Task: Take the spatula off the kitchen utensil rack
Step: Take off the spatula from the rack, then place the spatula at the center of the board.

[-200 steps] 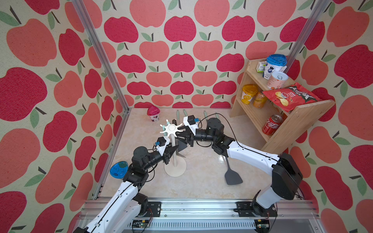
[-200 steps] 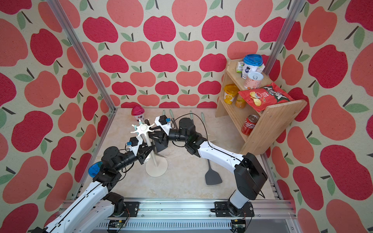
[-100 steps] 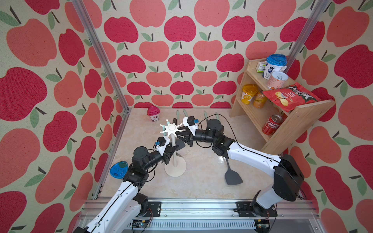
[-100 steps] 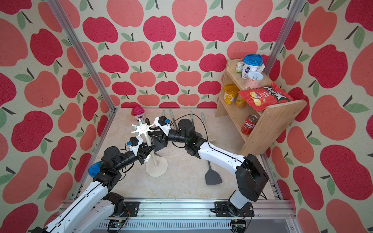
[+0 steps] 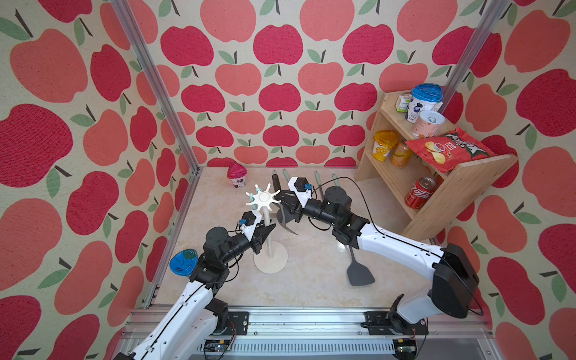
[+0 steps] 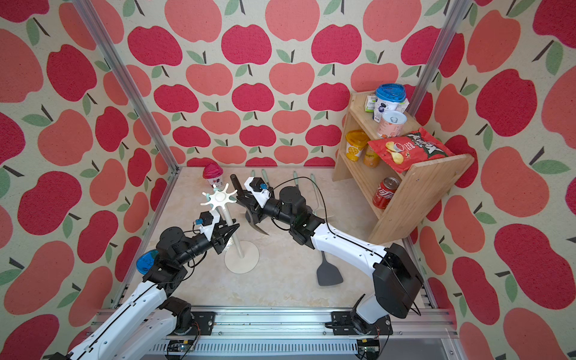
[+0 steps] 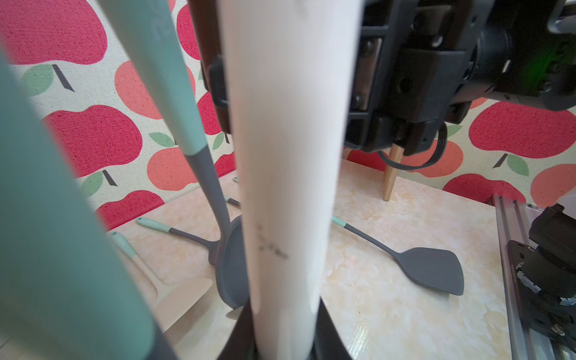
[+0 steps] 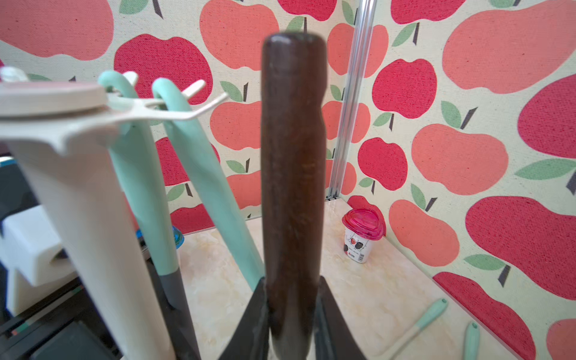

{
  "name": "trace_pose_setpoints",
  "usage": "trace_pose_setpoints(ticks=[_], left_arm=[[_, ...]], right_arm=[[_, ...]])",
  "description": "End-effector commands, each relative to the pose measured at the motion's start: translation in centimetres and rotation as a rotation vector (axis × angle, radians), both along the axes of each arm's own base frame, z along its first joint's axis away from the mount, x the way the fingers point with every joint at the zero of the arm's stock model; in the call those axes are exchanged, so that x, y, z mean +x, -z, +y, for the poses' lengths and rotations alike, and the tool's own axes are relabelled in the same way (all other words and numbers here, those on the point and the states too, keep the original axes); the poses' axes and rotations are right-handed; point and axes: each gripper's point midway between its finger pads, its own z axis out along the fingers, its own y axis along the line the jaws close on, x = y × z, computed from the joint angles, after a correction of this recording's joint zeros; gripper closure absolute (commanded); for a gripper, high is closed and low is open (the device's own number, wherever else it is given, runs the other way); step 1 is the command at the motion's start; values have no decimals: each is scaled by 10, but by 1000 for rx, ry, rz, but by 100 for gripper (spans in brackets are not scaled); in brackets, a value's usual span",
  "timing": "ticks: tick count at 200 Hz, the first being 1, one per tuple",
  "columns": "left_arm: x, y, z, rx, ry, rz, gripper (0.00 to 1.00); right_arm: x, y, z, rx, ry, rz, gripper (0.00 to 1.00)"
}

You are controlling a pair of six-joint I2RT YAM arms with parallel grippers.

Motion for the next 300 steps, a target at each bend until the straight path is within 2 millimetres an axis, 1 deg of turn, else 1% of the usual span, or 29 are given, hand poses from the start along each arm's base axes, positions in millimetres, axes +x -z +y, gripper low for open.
trace_pose_setpoints(ticks=[1,25,35,60,86,116,174,194,234,245,300], left_arm=[[1,3,0,15,-3,-8,100],[2,4,-1,15,-3,-3,100],[2,4,-1,15,-4,-1,100],[3,5,0,17,-9,2,100],[4,8,-1,18,-7,14,100],[5,7,-1,19,-8,15,100],[6,8,-1,21,-8,21,100],[6,8,-2,22,-8,22,100],[7,9,-1,23,-11,24,100],[7,9,-1,24,-13,23,100],[6,10,1,30,-22,19,100]], right_arm=[[6,-32,-22,71,96,-55,100],[10,-40,-32,67,154,-42,100],[13,-40,-36,50,184,-25,100],[14,-46,-53,65,245,-16,100],[21,-48,-60,36,304,5,100],[28,-46,-73,10,380,59,100],[41,-36,-100,-33,546,199,100],[48,-26,-106,-65,602,225,100],[58,-1,-114,-145,676,304,100],[62,6,-121,-162,722,318,100],[63,49,-132,-226,790,418,100]])
